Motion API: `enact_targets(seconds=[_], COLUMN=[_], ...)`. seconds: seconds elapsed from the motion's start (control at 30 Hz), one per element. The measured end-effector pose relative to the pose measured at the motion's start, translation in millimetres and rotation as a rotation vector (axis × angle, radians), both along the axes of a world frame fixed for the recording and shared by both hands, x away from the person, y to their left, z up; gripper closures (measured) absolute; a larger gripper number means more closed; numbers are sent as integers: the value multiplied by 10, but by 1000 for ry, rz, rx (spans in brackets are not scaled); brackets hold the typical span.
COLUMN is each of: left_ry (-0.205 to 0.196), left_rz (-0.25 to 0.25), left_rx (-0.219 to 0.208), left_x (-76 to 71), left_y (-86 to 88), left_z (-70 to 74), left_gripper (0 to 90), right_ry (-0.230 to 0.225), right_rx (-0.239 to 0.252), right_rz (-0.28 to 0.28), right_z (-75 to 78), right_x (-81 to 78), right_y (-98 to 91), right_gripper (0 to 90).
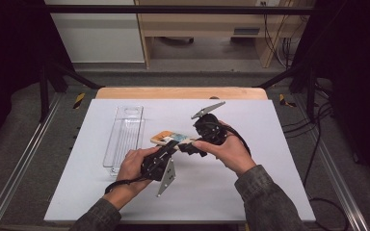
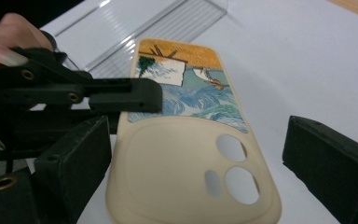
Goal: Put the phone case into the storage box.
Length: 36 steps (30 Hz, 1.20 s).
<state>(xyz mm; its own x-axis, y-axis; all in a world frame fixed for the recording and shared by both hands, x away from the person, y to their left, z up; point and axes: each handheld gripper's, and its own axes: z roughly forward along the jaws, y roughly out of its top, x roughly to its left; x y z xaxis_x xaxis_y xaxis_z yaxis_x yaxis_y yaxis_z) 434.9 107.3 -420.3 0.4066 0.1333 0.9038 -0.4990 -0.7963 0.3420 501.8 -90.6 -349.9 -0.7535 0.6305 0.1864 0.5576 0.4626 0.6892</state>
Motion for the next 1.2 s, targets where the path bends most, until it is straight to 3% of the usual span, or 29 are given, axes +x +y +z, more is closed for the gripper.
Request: enact_targets(seconds=[0.37,0.67,0.73,1.03,1.2], left_ry=[74,154,173,261,281], left_rz=[33,62,66,87,88], left_rx=[-71,-170,-200,-345,-376], left_x=[74,141,156,239,245], left_y=[49,167,209,419,521], left_z=[53,164,196,372,447], left_gripper=[800,800,800,800,799], right_ry=[-137,-284,-335,-471,-538], right_rx=[70,146,149,189,170], right_rz=[-24,-128,-141,-229,-260], right_z=[99,77,46,-216,-360], right_x=[-147,-273,-306,-457,-526], right_y=[-291,-538,-596,-803,-879], right_gripper=[70,101,117,72,54])
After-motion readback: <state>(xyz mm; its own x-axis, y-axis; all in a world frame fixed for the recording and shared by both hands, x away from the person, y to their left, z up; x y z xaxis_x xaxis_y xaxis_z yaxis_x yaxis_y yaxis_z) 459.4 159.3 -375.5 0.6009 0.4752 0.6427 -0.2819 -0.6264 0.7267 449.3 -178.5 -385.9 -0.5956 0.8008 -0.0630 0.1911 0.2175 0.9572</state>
